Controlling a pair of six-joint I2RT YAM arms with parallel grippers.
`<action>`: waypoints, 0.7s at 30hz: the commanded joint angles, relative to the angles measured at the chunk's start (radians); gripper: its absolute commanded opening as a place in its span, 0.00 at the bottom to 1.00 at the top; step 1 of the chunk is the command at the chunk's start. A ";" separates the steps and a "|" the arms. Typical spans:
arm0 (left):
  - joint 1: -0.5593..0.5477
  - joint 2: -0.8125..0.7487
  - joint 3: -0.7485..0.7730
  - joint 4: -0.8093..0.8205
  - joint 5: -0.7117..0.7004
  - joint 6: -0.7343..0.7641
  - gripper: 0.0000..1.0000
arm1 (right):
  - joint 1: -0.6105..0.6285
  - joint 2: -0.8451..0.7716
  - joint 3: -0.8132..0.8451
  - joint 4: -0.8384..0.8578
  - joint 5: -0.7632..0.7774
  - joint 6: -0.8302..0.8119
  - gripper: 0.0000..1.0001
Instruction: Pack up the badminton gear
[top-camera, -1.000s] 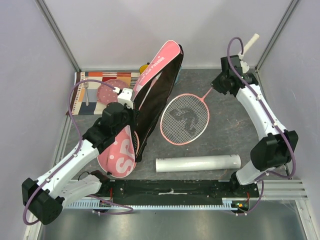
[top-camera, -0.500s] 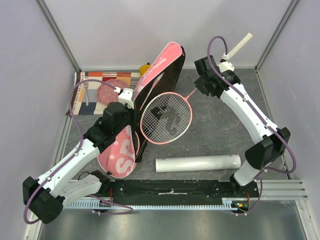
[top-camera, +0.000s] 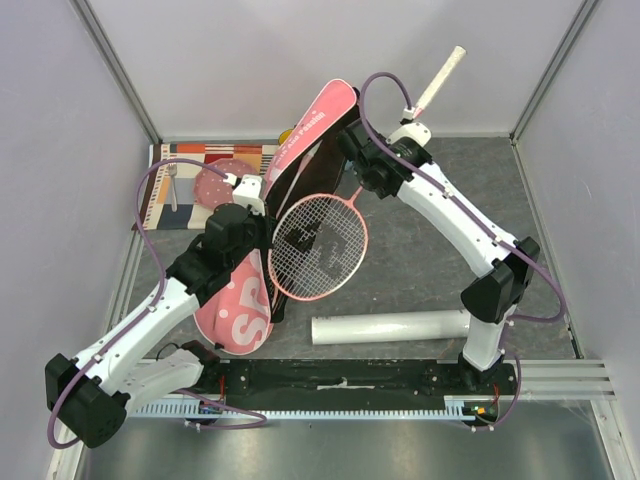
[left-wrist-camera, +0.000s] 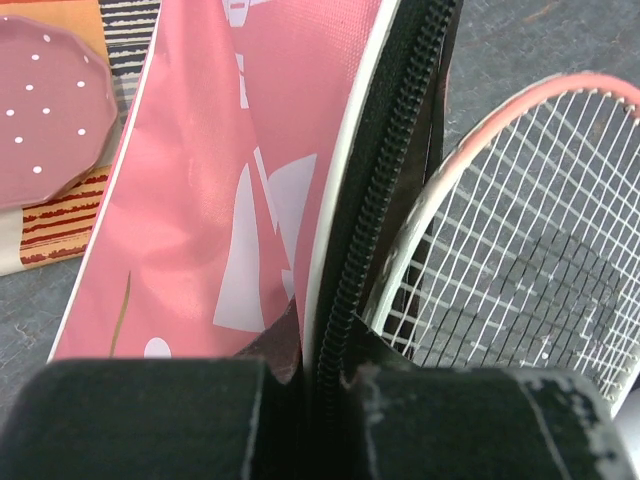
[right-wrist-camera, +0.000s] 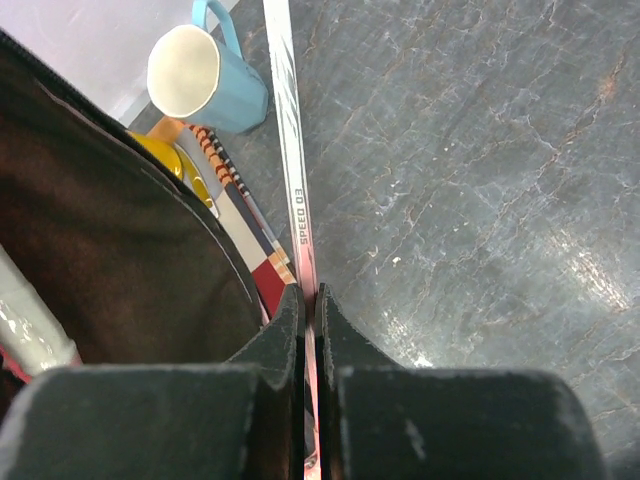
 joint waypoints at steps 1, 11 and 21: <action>-0.001 -0.023 0.044 0.133 0.000 -0.049 0.02 | 0.022 -0.001 0.059 -0.009 0.116 0.067 0.00; -0.002 -0.052 0.036 0.138 -0.009 -0.037 0.02 | -0.046 0.026 0.131 -0.035 0.173 -0.026 0.00; -0.001 -0.015 0.053 0.152 -0.003 -0.041 0.02 | -0.049 0.121 0.297 -0.051 0.115 -0.031 0.00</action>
